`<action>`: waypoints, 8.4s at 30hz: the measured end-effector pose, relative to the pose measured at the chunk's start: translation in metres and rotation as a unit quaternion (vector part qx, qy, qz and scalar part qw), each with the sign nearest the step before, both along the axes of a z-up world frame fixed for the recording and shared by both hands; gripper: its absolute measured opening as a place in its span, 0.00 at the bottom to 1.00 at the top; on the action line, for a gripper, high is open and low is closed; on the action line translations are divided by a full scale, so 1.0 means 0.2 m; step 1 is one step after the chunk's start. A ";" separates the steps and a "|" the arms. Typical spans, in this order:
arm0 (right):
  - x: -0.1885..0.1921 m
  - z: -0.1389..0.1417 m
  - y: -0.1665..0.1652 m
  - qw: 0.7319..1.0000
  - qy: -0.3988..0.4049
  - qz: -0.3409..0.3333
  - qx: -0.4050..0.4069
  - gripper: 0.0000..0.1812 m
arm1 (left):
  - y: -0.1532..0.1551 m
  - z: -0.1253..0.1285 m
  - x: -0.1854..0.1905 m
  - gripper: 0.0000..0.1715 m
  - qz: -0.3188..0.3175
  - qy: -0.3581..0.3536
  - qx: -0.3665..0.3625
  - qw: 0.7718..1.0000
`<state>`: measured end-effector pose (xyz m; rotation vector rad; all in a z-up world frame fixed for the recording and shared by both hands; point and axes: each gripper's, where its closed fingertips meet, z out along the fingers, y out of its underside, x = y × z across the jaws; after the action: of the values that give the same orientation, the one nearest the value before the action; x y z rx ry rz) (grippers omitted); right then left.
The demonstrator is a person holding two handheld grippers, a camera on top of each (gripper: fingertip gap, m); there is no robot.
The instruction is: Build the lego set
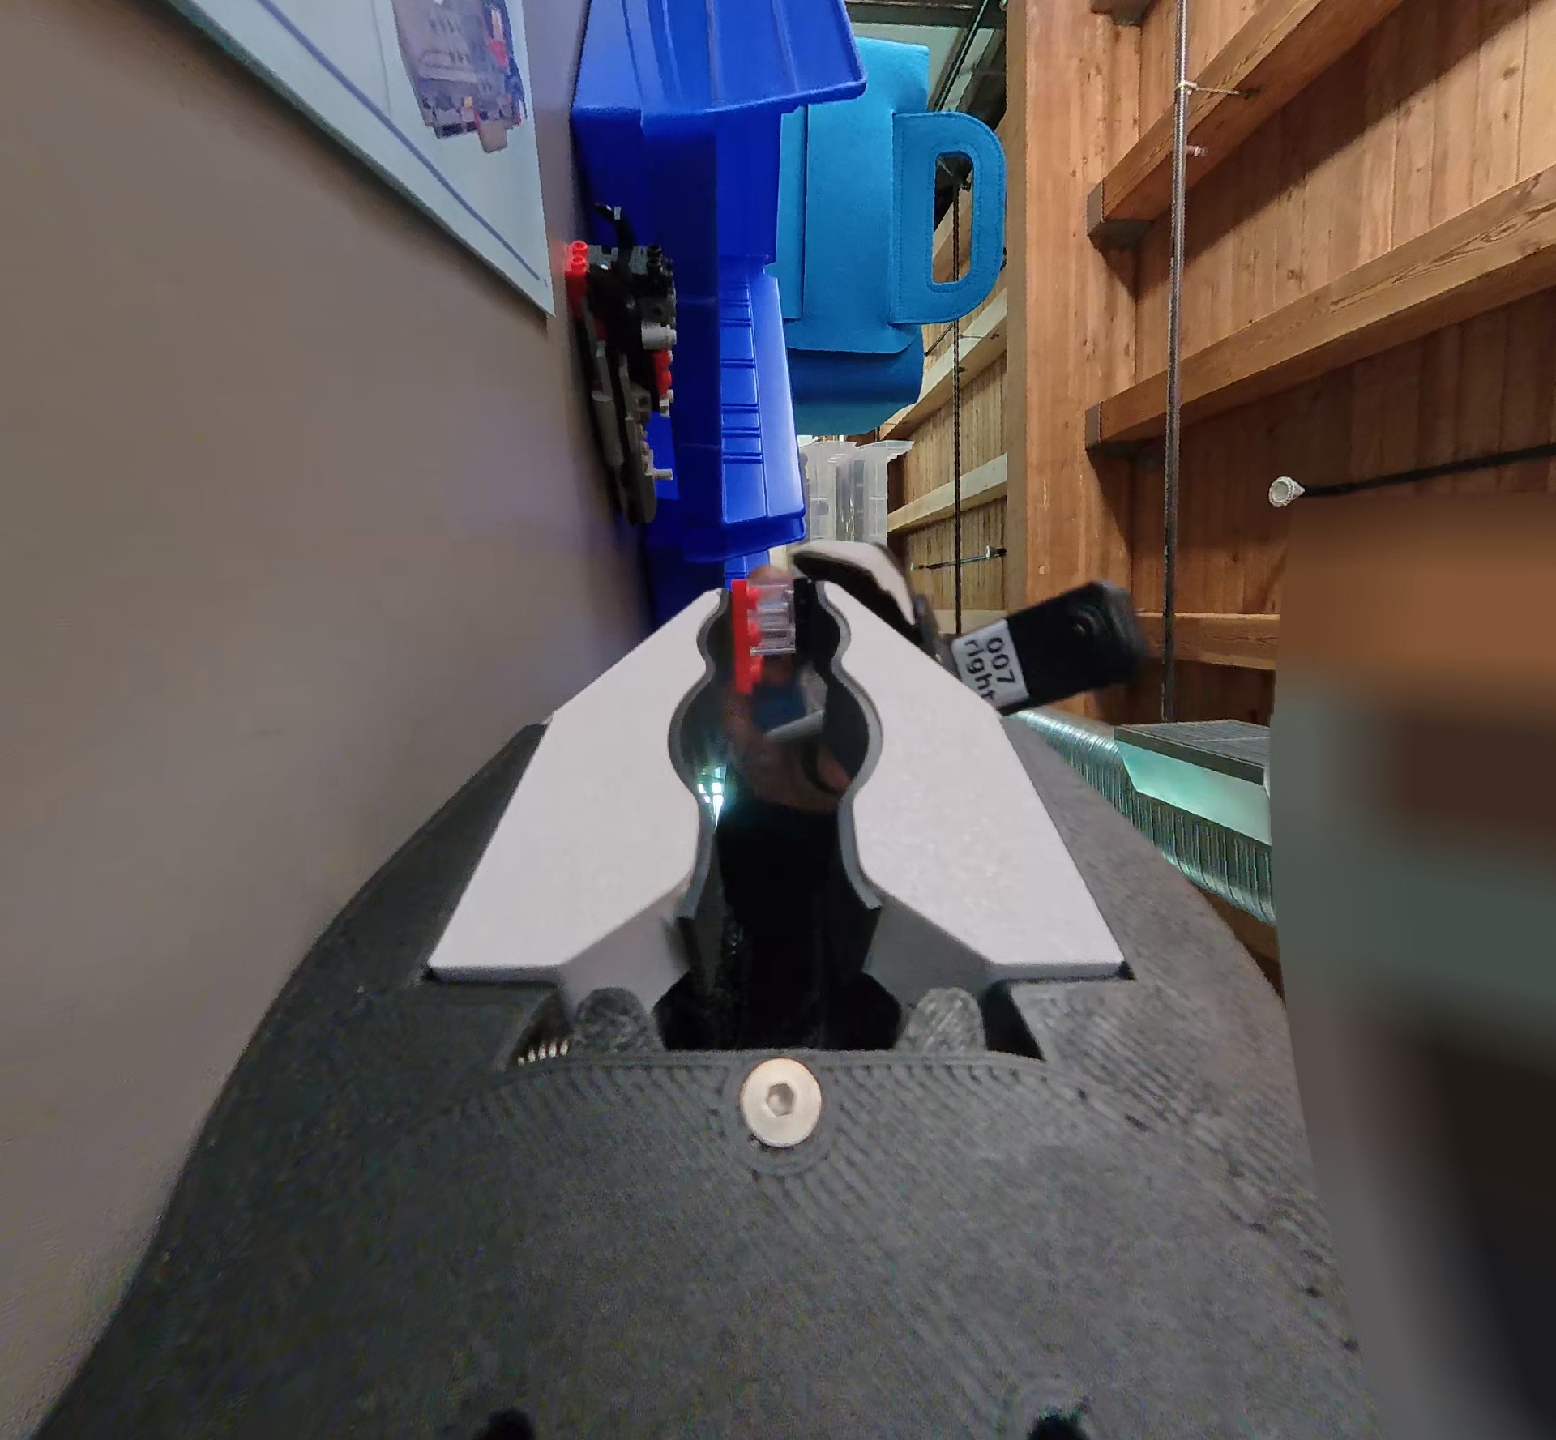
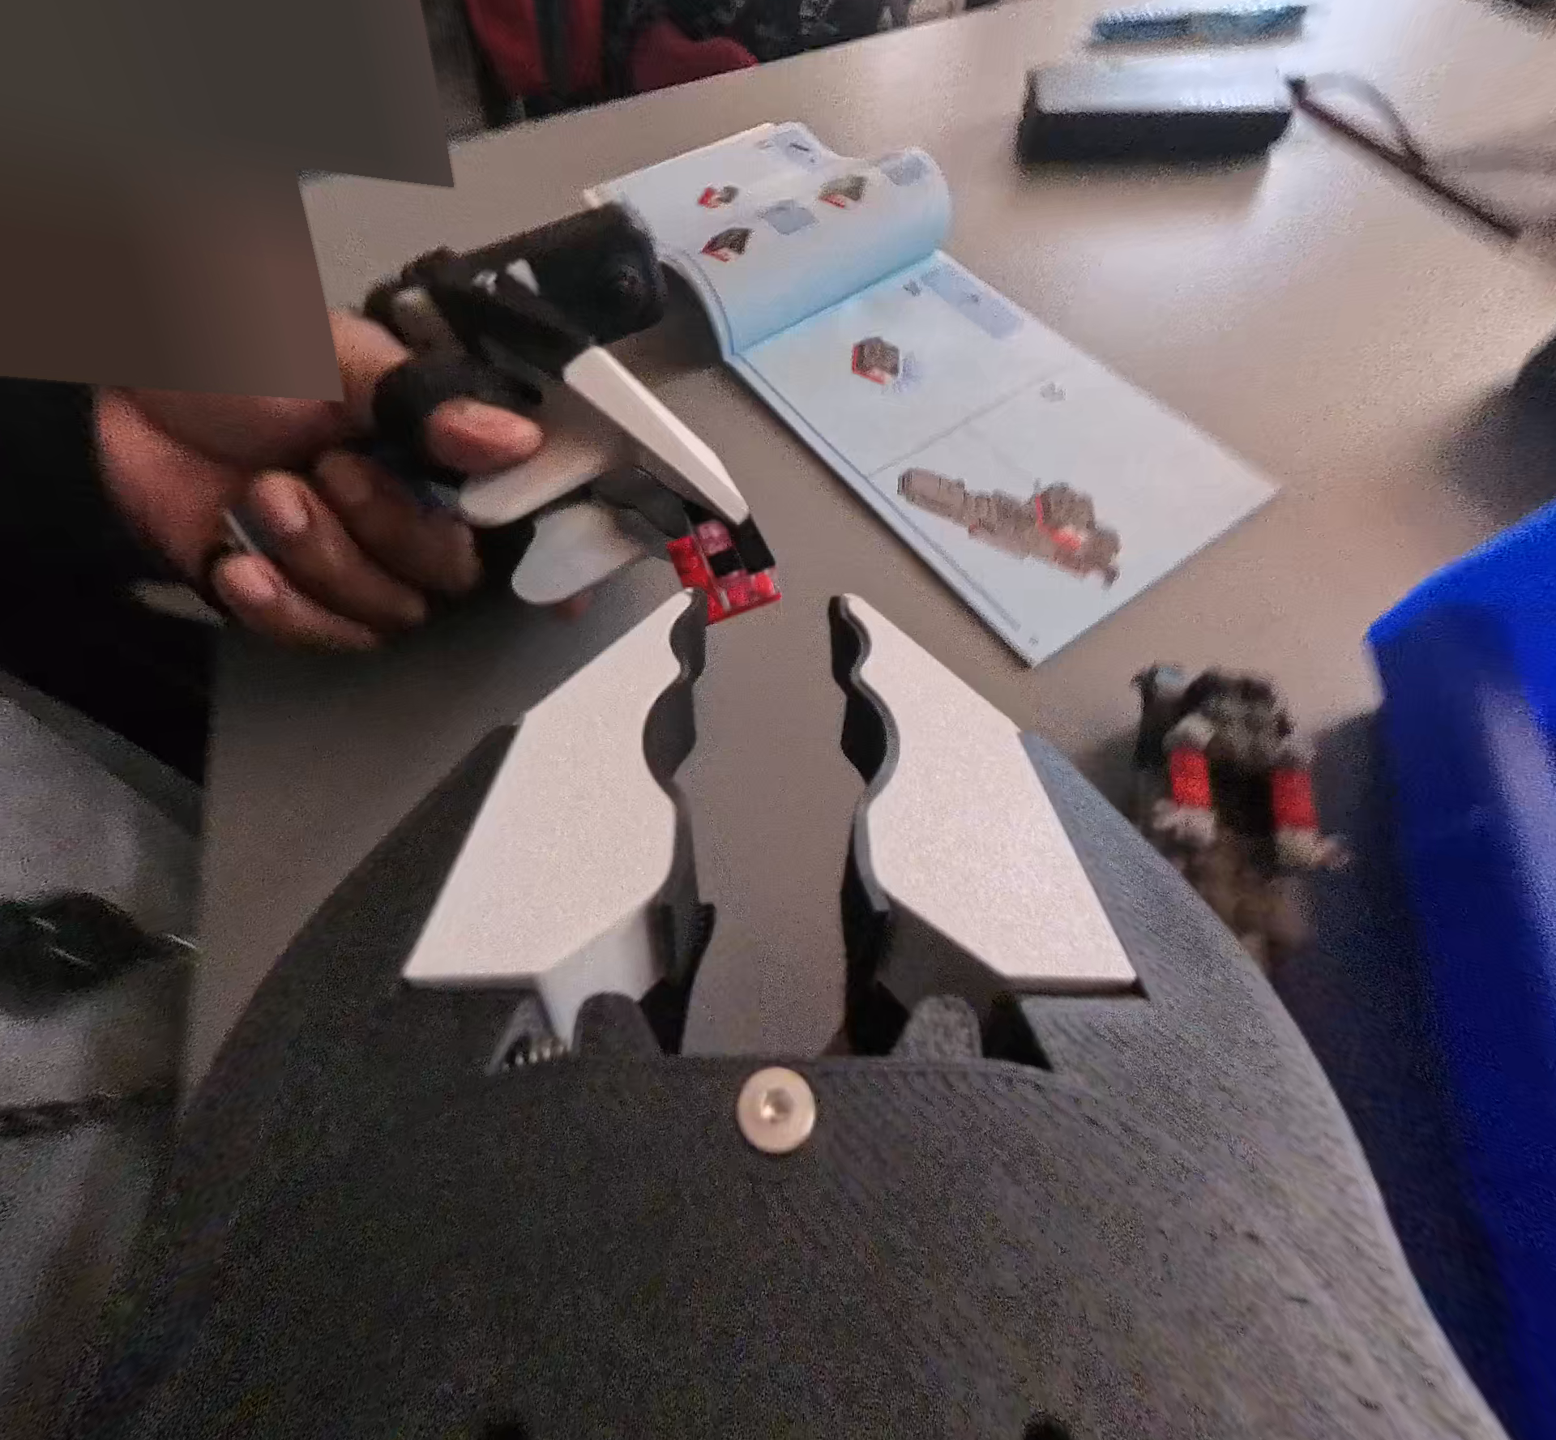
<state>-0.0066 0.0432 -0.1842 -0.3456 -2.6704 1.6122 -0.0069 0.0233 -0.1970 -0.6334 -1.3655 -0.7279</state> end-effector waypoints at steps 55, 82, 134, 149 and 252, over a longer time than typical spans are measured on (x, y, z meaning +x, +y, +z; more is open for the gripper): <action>0.01 0.07 -0.09 0.843 -0.413 -0.149 -0.311 0.09 | 0.01 0.15 0.01 0.10 0.074 0.099 -0.044 0.991; -0.01 0.02 -0.09 0.856 -0.298 -0.292 -0.307 0.11 | 0.01 0.09 0.02 0.10 0.139 0.047 0.000 0.989; -0.04 0.01 -0.09 0.813 -0.393 -0.259 -0.343 0.20 | -0.01 0.12 0.02 0.10 0.130 0.062 0.015 0.989; -0.03 0.04 -0.10 0.806 -0.395 -0.257 -0.357 0.10 | 0.00 0.10 0.02 0.10 0.134 0.070 0.006 0.988; 0.00 -0.01 -0.05 0.793 -0.395 -0.315 -0.340 0.10 | 0.07 0.08 0.05 0.11 0.101 0.075 -0.050 0.991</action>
<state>-0.0066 0.0337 -0.1853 -2.0389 -1.7017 2.3804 0.0032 0.0376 -0.1820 -0.6055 -1.3110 -0.4426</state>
